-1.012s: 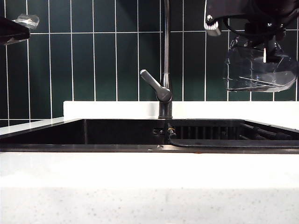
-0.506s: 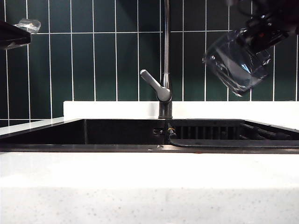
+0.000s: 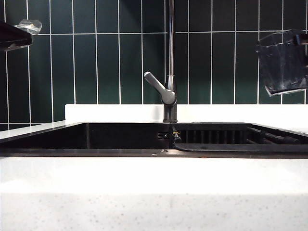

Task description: Pick up the mug next to the sink, go to the faucet to get some water, pour the water into the sink, and finally put the mug back to its place.

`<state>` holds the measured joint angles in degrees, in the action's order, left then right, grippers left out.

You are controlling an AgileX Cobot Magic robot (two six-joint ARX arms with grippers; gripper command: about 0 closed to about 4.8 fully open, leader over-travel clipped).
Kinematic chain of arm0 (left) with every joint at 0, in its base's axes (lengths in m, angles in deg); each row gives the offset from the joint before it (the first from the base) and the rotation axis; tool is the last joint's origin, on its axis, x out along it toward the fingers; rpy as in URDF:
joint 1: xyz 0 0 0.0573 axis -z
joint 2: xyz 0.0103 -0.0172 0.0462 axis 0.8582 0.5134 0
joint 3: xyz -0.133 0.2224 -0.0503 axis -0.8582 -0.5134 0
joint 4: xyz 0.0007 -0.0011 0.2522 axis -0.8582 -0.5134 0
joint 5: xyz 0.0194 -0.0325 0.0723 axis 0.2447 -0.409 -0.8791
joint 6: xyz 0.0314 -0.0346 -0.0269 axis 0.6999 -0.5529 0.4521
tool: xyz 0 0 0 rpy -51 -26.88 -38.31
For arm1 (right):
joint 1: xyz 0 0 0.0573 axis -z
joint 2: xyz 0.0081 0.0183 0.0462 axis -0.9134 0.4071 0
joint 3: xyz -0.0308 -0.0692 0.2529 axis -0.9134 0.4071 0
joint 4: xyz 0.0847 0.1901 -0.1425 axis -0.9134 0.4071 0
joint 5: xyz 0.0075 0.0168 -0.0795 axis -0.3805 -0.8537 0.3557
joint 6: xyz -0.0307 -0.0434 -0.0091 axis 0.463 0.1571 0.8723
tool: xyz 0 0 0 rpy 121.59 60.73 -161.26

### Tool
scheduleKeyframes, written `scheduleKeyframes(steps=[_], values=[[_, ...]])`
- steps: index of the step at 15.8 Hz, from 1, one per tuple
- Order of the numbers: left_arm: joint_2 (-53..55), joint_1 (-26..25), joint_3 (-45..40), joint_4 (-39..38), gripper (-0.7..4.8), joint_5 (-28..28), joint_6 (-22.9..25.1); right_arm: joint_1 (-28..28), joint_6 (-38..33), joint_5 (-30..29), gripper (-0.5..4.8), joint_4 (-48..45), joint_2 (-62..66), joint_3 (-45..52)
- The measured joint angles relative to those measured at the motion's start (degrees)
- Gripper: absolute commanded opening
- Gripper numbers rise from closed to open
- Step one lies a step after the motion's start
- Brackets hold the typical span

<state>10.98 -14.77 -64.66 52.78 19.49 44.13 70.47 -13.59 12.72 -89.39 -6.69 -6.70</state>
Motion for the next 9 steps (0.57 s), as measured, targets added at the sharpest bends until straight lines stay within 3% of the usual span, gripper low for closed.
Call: scheduleKeyframes(steps=[7,9], values=[[0.0,0.0,0.0,-0.4,-0.05,0.4,0.0,8.5,-6.3,0.6,-0.07,-16.0,5.5,6.0],[0.0,0.0,0.0,-0.5,-0.05,0.4,0.0,10.1,-7.0,-2.3,-0.07,-18.1,10.1,6.0]])
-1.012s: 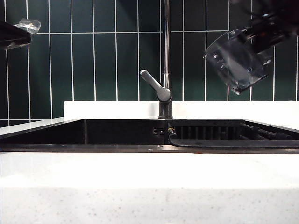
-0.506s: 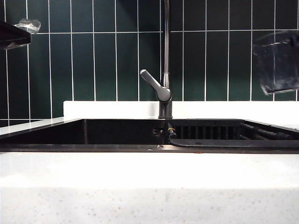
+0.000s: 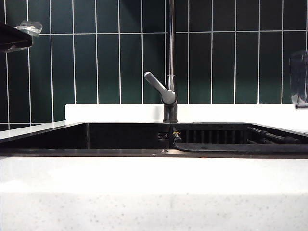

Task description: Pick up the mug next to the sink, go to the faucet to get some water, pour the water into the sink, and finally put the mug back to its place.

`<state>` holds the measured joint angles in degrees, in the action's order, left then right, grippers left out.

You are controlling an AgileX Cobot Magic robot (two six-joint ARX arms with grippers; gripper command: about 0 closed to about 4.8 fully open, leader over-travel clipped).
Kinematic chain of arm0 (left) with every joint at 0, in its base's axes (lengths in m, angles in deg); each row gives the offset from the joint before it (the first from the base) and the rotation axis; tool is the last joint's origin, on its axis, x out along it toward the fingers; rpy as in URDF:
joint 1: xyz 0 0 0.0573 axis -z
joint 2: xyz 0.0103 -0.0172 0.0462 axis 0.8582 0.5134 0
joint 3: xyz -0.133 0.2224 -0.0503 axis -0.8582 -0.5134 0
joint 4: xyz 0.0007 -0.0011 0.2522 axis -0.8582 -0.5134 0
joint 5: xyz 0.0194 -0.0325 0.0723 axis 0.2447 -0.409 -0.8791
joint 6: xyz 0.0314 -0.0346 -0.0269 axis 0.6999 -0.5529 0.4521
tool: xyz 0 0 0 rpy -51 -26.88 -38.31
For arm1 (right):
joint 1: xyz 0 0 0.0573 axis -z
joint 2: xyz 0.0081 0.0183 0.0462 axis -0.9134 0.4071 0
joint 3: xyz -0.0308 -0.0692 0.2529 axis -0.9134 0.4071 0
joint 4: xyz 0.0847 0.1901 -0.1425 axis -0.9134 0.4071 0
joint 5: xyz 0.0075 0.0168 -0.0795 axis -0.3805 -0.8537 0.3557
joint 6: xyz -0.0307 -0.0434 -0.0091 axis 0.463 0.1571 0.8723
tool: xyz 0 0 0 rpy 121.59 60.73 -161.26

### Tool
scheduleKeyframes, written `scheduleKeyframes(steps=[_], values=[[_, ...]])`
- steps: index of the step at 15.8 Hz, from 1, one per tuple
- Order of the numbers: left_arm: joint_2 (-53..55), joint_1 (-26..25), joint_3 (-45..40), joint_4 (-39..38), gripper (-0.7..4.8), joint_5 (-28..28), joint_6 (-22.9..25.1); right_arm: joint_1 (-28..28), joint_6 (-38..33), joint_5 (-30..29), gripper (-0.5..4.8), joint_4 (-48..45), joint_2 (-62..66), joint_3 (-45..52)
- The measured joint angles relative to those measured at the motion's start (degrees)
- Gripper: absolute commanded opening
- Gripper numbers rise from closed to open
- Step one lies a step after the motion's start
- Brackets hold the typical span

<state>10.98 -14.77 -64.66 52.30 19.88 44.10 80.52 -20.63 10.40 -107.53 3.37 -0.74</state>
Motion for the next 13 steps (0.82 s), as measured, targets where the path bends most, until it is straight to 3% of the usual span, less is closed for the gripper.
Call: scheduleKeyframes(steps=[3,13], values=[[0.0,0.0,0.0,-0.5,-0.05,0.1,0.0,0.0,0.0,-2.9,-0.07,-4.9,4.5,0.0],[0.0,0.0,0.0,-0.6,-0.05,2.1,0.0,1.4,2.8,-3.3,-0.07,-7.8,10.8,-0.1]])
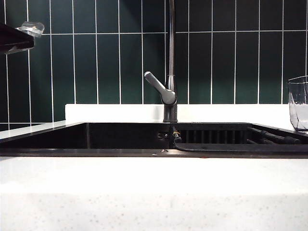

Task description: Pick up the mug next to the sink, go to the faucet to get some water, pour the water into the sink, and finally put the mug back to its place.

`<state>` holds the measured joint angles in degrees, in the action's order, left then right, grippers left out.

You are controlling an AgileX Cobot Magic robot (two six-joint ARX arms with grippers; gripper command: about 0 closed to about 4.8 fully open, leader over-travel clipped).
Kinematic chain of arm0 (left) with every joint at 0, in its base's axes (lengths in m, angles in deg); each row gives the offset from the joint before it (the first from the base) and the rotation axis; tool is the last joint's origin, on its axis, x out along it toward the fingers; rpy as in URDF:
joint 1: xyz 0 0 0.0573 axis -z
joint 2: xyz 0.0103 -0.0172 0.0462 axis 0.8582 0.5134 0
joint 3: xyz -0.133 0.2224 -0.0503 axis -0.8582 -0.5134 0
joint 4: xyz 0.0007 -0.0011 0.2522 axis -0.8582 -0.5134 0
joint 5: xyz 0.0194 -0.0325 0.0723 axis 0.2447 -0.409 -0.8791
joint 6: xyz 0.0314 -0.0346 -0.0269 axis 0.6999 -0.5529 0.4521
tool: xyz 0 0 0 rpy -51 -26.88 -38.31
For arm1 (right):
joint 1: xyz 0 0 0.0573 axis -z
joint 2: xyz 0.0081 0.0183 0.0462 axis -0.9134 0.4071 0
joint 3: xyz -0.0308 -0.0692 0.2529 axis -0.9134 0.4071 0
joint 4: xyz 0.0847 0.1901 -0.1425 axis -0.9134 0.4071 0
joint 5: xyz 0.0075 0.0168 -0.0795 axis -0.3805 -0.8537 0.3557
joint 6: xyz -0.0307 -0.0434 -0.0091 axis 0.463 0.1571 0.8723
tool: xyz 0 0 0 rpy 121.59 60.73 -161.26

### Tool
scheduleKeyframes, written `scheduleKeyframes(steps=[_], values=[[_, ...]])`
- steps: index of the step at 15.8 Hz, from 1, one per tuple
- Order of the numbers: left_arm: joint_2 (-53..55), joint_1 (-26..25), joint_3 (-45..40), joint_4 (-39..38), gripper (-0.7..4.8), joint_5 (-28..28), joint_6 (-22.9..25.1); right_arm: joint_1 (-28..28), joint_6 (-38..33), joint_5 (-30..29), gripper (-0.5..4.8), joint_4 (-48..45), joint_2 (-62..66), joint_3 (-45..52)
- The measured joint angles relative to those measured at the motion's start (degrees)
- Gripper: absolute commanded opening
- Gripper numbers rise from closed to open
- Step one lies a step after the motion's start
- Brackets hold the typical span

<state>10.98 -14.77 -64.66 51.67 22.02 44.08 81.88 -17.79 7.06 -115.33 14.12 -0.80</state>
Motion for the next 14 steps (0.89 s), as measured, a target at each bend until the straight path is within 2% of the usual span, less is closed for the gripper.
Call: scheduleKeyframes(steps=[8,11,14], values=[[0.0,0.0,0.0,0.0,-0.05,0.1,0.0,0.8,0.1,-0.1,-0.04,-0.6,0.5,0.0],[0.0,0.0,0.0,-0.2,-0.05,0.2,0.0,0.8,0.0,-0.2,0.54,-2.2,2.3,-0.2],[0.0,0.0,0.0,-0.5,-0.05,0.3,-0.1,0.8,0.0,-0.2,0.55,-0.4,2.8,0.1]])
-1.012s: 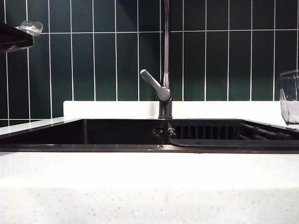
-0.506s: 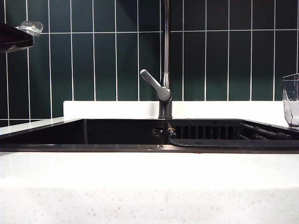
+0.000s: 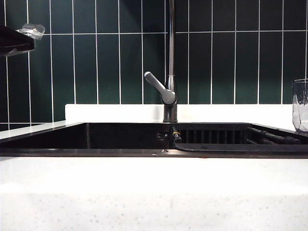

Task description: Pick up the mug next to the sink, go to the faucet to get some water, pour the water into the sink, and finally put the mug back to its place.

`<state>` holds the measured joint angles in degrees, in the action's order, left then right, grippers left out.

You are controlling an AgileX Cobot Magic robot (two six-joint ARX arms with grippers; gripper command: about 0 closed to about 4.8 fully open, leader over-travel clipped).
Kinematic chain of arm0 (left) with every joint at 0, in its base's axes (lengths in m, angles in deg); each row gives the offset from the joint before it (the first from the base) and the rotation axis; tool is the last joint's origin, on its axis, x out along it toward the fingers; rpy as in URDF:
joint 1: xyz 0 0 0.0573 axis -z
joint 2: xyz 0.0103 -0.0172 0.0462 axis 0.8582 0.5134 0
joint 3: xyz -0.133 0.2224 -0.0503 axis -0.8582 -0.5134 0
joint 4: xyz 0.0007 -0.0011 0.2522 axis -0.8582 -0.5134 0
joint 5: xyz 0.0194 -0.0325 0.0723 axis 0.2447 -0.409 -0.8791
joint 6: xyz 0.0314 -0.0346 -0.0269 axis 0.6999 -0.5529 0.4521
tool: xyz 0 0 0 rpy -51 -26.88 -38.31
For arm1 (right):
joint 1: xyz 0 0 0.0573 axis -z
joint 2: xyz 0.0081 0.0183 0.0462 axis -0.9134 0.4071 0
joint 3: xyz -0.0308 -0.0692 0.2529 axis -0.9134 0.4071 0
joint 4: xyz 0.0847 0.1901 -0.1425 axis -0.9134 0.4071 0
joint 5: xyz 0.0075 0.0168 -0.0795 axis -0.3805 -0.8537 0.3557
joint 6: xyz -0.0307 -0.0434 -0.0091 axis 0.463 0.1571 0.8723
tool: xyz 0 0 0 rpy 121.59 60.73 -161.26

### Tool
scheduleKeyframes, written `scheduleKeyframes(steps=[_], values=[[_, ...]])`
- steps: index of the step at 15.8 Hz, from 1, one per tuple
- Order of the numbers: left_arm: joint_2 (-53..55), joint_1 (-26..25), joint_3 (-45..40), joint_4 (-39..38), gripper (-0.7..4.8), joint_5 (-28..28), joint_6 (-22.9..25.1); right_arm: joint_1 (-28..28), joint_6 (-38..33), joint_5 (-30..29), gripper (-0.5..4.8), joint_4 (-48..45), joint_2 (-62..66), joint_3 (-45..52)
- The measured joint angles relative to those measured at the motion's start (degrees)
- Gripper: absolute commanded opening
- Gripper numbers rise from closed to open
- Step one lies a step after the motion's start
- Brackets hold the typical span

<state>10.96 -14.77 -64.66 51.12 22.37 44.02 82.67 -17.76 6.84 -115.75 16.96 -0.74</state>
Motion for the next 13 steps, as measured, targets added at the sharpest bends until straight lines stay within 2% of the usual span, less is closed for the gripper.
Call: scheduleKeyframes(steps=[2,13], values=[[0.0,0.0,0.0,0.0,-0.05,0.0,0.0,0.0,0.0,0.0,1.20,0.0,0.0,0.0],[0.0,0.0,0.0,-0.7,-0.05,0.0,0.0,0.0,-0.1,-1.0,1.19,0.5,-3.4,2.1]])
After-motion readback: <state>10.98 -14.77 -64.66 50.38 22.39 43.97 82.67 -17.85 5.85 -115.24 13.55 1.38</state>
